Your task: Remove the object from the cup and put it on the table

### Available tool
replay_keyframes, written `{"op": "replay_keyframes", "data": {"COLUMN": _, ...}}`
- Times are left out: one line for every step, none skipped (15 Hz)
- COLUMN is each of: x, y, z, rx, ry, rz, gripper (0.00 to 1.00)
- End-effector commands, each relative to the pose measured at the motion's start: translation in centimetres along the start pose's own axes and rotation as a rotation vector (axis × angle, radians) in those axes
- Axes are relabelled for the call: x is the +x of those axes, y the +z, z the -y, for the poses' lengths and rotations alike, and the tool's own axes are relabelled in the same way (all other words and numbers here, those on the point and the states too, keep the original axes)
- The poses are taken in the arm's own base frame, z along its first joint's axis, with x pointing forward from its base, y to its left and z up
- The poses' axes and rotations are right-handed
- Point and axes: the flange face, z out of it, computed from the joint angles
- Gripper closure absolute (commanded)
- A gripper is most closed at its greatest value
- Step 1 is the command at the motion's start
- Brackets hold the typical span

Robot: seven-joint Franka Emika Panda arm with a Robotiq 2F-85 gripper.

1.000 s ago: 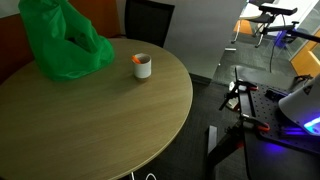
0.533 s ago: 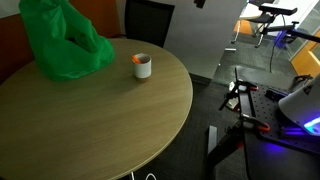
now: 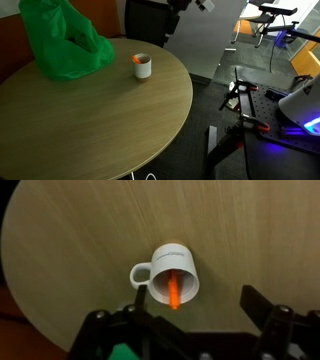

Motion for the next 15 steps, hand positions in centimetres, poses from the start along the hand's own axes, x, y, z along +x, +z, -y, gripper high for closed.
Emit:
{"op": "replay_keyframes", "data": {"x": 2.0, "y": 1.2, "z": -0.5, "rx": -0.002, "ry": -0.043, "rz": -0.022, "gripper": 0.0}}
{"op": "replay_keyframes", "data": {"x": 1.4, "y": 1.8, "z": 0.3, "rx": 0.0, "ry": -0.021, "rz": 0.0, "gripper": 0.0}}
{"op": "replay_keyframes", "data": {"x": 1.9, "y": 1.9, "z": 0.1, "rx": 0.0, "ry": -0.023, "rz": -0.005, "gripper": 0.0}}
{"op": "replay_keyframes", "data": {"x": 2.1, "y": 1.8, "z": -0.2, "rx": -0.003, "ry": -0.022, "rz": -0.01, "gripper": 0.0}}
{"op": "replay_keyframes", "data": {"x": 2.0, "y": 1.6, "z": -0.5, "rx": -0.005, "ry": -0.019, "rz": -0.013, "gripper": 0.0}}
{"op": "replay_keyframes", "data": {"x": 2.0, "y": 1.6, "z": -0.6, "rx": -0.006, "ry": -0.018, "rz": -0.014, "gripper": 0.0}}
{"op": "replay_keyframes", "data": {"x": 2.0, "y": 1.6, "z": -0.6, "rx": -0.006, "ry": -0.018, "rz": -0.014, "gripper": 0.0}}
{"op": "replay_keyframes", "data": {"x": 2.0, "y": 1.6, "z": -0.5, "rx": -0.005, "ry": -0.02, "rz": -0.014, "gripper": 0.0}}
{"op": "replay_keyframes", "data": {"x": 2.3, "y": 2.0, "z": -0.4, "rx": -0.02, "ry": -0.025, "rz": -0.033, "gripper": 0.0}}
{"op": "replay_keyframes", "data": {"x": 2.4, "y": 2.2, "z": -0.3, "rx": -0.025, "ry": -0.031, "rz": -0.04, "gripper": 0.0}}
{"op": "replay_keyframes", "data": {"x": 2.6, "y": 2.5, "z": -0.4, "rx": -0.025, "ry": -0.03, "rz": -0.044, "gripper": 0.0}}
{"op": "replay_keyframes", "data": {"x": 2.7, "y": 2.9, "z": -0.4, "rx": -0.03, "ry": -0.027, "rz": -0.053, "gripper": 0.04}}
{"op": "replay_keyframes", "data": {"x": 2.8, "y": 3.3, "z": -0.5, "rx": -0.031, "ry": -0.028, "rz": -0.051, "gripper": 0.11}}
{"op": "replay_keyframes", "data": {"x": 2.8, "y": 3.8, "z": -0.4, "rx": -0.028, "ry": -0.029, "rz": -0.044, "gripper": 0.13}}
{"op": "replay_keyframes", "data": {"x": 2.9, "y": 4.5, "z": -0.5, "rx": -0.018, "ry": -0.033, "rz": -0.031, "gripper": 0.28}}
